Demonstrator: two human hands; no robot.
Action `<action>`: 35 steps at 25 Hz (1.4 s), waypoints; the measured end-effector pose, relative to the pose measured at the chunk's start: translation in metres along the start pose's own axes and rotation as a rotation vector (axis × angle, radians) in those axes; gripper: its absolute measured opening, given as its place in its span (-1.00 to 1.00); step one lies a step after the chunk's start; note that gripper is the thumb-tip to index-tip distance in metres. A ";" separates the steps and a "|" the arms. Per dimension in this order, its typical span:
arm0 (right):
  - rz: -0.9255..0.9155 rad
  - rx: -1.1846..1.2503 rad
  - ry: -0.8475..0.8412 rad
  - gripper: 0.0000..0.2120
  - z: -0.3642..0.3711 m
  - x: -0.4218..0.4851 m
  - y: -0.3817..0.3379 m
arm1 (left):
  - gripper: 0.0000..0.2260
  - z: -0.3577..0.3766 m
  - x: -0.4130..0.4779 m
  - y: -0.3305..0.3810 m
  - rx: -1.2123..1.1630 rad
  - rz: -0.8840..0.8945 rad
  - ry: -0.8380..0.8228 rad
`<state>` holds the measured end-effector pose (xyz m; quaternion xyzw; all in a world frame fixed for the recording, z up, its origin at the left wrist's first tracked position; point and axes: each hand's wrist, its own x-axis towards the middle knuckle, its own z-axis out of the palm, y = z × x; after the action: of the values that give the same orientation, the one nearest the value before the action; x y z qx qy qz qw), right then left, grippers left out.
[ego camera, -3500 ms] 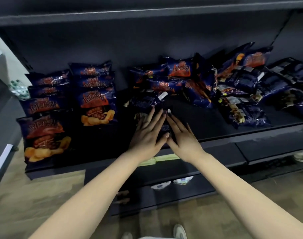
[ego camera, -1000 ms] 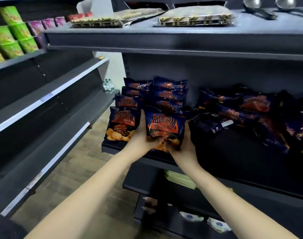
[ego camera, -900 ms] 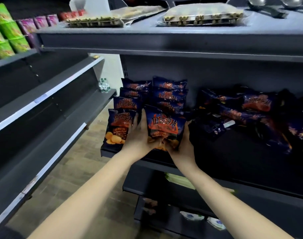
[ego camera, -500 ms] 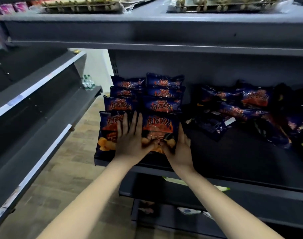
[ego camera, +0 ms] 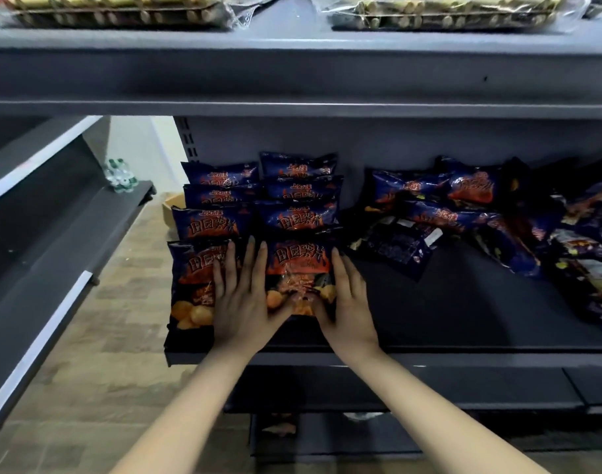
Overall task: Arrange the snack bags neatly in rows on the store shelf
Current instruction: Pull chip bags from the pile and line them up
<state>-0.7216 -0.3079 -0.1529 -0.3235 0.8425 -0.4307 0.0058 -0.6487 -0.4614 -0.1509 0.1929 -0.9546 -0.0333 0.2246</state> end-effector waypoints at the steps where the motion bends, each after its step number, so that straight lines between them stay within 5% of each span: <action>1: -0.011 -0.011 -0.004 -0.17 0.001 -0.001 0.001 | -0.18 0.000 0.000 0.000 0.002 0.002 0.006; 7: -0.007 -0.053 0.003 -0.35 0.003 -0.002 0.003 | -0.17 0.001 0.000 0.000 -0.021 0.016 0.030; 25: -0.097 -0.026 0.146 -0.33 0.003 -0.010 0.003 | -0.39 -0.014 0.002 0.005 -0.241 0.247 0.151; 35: -0.116 -0.027 0.367 -0.47 -0.088 -0.007 0.049 | -0.46 -0.010 0.052 0.125 -0.358 0.433 0.225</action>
<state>-0.7680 -0.2205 -0.1354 -0.2876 0.8152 -0.4706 -0.1770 -0.7312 -0.3656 -0.1014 -0.0552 -0.9217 -0.1306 0.3611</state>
